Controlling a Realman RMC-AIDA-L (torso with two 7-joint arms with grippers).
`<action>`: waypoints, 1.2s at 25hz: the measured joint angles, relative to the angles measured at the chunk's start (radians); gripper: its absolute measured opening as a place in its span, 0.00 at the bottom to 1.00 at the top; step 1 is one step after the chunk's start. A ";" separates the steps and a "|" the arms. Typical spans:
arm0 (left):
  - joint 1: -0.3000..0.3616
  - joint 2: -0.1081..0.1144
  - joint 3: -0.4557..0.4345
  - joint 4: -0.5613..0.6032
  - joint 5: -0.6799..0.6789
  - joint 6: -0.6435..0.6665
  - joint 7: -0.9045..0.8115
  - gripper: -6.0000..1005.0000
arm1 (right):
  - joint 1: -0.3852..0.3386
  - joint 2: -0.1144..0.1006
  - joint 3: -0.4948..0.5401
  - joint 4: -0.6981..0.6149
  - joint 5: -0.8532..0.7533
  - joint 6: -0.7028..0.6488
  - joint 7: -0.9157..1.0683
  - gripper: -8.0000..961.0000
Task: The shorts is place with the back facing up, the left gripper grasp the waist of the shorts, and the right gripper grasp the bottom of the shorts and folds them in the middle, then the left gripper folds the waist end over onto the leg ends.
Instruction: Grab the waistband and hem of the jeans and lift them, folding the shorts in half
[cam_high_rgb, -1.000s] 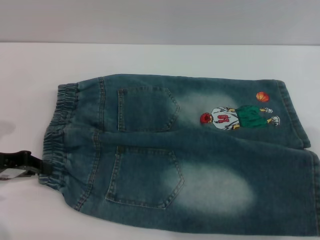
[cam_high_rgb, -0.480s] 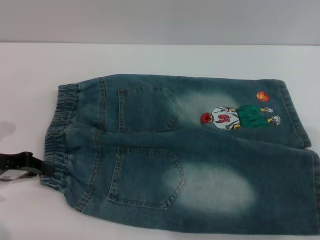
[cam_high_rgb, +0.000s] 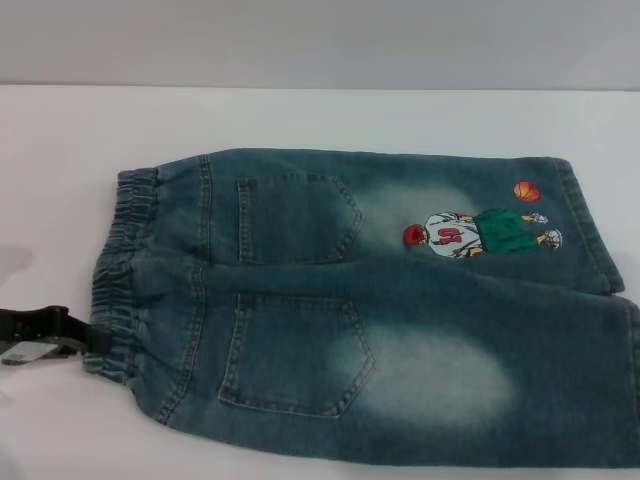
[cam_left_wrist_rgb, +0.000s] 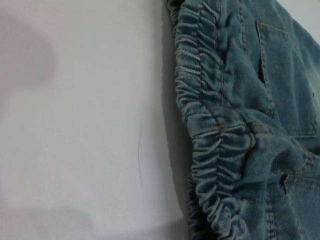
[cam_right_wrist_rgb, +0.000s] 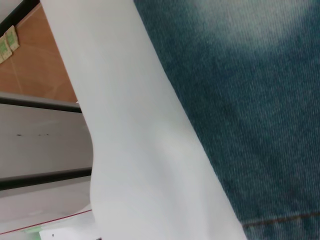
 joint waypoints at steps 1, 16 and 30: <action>0.000 0.000 0.000 0.000 0.000 0.000 0.000 0.06 | 0.000 0.000 0.000 0.000 0.000 0.001 0.000 0.61; 0.009 0.001 0.000 0.004 0.000 0.007 0.004 0.06 | 0.000 0.010 0.005 -0.007 0.000 0.017 0.003 0.61; 0.011 0.004 0.000 0.000 0.000 0.007 0.009 0.06 | 0.014 0.023 0.010 -0.039 0.005 0.010 0.011 0.61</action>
